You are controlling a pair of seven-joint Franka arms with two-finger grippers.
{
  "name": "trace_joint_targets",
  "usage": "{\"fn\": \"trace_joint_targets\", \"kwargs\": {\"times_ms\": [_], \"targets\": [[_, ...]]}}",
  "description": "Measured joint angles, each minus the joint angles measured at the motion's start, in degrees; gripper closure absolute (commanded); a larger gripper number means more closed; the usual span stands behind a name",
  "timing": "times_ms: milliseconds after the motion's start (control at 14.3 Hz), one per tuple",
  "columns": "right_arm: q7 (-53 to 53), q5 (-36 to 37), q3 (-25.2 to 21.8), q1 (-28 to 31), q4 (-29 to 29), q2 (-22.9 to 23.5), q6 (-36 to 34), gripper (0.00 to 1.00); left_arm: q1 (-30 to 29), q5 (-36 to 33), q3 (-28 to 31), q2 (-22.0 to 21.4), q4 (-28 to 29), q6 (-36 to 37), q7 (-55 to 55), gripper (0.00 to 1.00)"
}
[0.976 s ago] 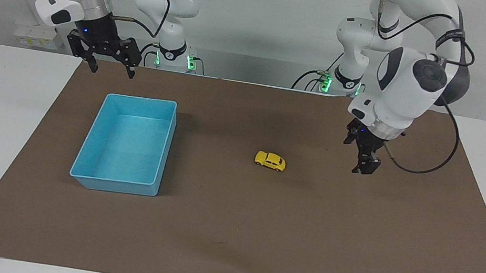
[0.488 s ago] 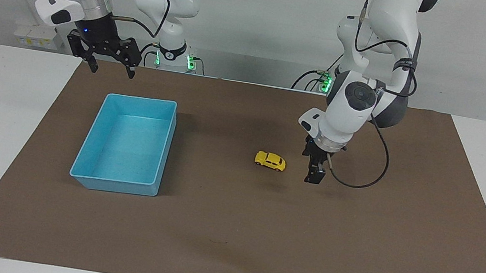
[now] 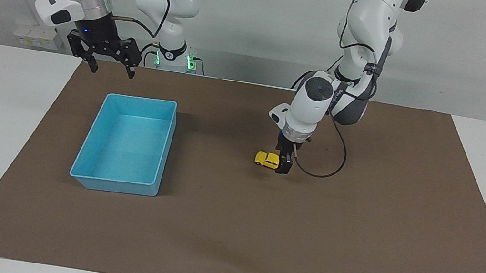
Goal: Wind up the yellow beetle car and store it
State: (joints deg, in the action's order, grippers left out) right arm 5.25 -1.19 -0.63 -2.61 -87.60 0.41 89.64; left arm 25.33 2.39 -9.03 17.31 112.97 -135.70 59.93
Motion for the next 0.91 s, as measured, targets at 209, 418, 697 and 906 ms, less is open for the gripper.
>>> {"fn": "trace_joint_targets", "kwargs": {"times_ms": [209, 418, 697, 906], "targets": [[0.0, 0.0, 0.0, 0.0, 0.0, 0.0, 0.0, 0.0, 0.6, 0.0, 0.1, 1.5, 0.1, -1.4, -0.4, 0.0], [0.0, 0.0, 0.0, 0.0, 0.0, 0.0, 0.0, 0.0, 0.8, 0.0, 0.1, 1.6, 0.1, -1.4, -0.4, 0.06], [0.0, 0.0, 0.0, 0.0, 0.0, 0.0, 0.0, 0.0, 1.0, 0.0, 0.1, 1.6, 0.3, -1.4, -0.5, 0.56], [0.0, 0.0, 0.0, 0.0, 0.0, 0.0, 0.0, 0.0, 1.3, 0.0, 0.2, 1.6, 0.4, -1.2, -0.5, 1.0]]}}
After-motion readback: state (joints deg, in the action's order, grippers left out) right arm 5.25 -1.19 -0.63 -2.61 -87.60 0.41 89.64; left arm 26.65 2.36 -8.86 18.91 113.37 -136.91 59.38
